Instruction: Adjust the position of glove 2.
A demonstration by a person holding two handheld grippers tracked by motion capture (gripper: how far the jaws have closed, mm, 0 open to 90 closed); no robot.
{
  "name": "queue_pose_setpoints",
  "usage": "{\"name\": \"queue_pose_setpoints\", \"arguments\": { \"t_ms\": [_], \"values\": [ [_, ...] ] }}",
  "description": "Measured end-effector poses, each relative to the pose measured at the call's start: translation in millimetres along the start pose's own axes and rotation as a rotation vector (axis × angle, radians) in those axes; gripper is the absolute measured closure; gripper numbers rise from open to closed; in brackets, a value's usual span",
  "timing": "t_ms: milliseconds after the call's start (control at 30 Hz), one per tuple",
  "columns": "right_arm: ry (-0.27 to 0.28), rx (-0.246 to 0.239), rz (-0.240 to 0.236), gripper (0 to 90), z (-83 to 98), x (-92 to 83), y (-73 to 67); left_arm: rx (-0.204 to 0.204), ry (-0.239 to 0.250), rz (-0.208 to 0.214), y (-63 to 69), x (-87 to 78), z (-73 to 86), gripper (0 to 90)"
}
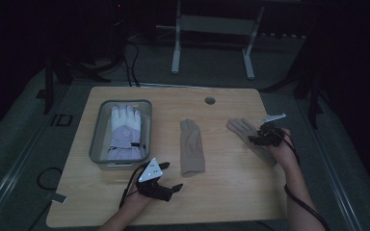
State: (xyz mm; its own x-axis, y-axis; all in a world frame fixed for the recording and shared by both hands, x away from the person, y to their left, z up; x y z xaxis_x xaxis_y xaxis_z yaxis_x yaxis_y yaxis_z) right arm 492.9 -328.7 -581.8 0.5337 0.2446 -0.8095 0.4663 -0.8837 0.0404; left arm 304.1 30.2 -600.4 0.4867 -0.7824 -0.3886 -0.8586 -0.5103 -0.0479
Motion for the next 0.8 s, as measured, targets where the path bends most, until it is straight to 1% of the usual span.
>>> {"name": "queue_pose_setpoints", "arguments": {
  "t_ms": [33,67,100,133,167,233,267,333,367,433,467,533,600,667,700,767,800],
  "values": [
    [-0.025,-0.002,-0.002,45.7,2.7,4.9,0.2,0.003,0.002,0.003,0.7,0.3,-0.2,9.3],
    [-0.044,-0.005,0.002,48.0,5.3,9.8,0.8,0.005,0.002,0.005,1.2,0.8,-0.1,9.3],
    [-0.032,0.023,-0.021,49.9,5.2,11.4,0.3,0.011,-0.003,0.003,1.4,1.1,0.3,9.3],
    [-0.032,0.023,-0.021,49.9,5.2,11.4,0.3,0.011,-0.003,0.003,1.4,1.1,0.3,9.3],
    [-0.026,0.055,-0.03,57.6,5.3,11.7,2.7,0.02,-0.007,0.002,2.2,1.9,0.9,9.3],
    [-0.016,0.094,-0.012,71.9,5.5,11.2,3.9,0.027,-0.012,0.001,2.7,2.5,1.3,9.3],
    [-0.012,0.106,-0.009,74.4,5.5,11.0,2.9,0.029,-0.012,0.001,3.2,2.6,1.3,9.3],
    [-0.003,0.155,0.008,76.5,4.7,9.7,-1.1,0.033,-0.011,-0.002,3.5,2.2,0.9,9.3],
    [0.008,0.172,0.005,76.8,3.9,9.3,-3.1,0.036,-0.008,-0.005,3.4,1.8,0.3,9.3],
    [0.05,0.234,0.024,77.3,0.3,5.3,-6.4,0.033,-0.002,-0.008,3.0,0.8,-0.6,9.4],
    [0.06,0.252,0.027,77.3,-1.0,3.4,-8.8,0.033,0.0,-0.013,2.4,0.5,-1.1,9.4],
    [0.097,0.283,0.037,77.2,-5.7,-2.4,-13.6,0.035,0.002,-0.015,2.0,0.3,-1.4,9.4],
    [0.132,0.303,0.05,77.2,-11.1,-10.7,-19.2,0.032,0.0,-0.014,1.8,0.1,-1.1,9.4],
    [0.153,0.312,0.067,77.1,-15.9,-18.3,-22.0,0.035,-0.003,-0.017,1.7,0.3,-0.9,9.3],
    [0.168,0.326,0.069,77.1,-18.0,-22.4,-22.8,0.035,-0.003,-0.017,1.7,0.3,-0.9,9.3],
    [0.181,0.352,0.072,77.0,-19.6,-29.2,-25.0,0.033,0.0,-0.014,1.5,0.0,-1.4,9.3],
    [0.185,0.369,0.076,77.0,-19.7,-33.0,-27.0,0.036,0.0,-0.021,1.1,0.0,-1.7,9.4]
  ]
}}
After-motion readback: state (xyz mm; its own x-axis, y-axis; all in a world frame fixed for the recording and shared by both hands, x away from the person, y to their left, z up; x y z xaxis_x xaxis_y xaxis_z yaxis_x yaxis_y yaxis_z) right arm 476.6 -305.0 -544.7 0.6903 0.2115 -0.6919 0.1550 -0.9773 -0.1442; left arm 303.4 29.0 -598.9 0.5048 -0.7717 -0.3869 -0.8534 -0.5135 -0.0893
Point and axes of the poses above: each handheld gripper's, and its own axes: x roughly forward along the jaws, z roughly out of its underside, y roughly to its right, the point moved 7 cm from there along x, roughly forward along the jaws, and after that the axes turned 7 degrees about x, right-handed, at the moved point
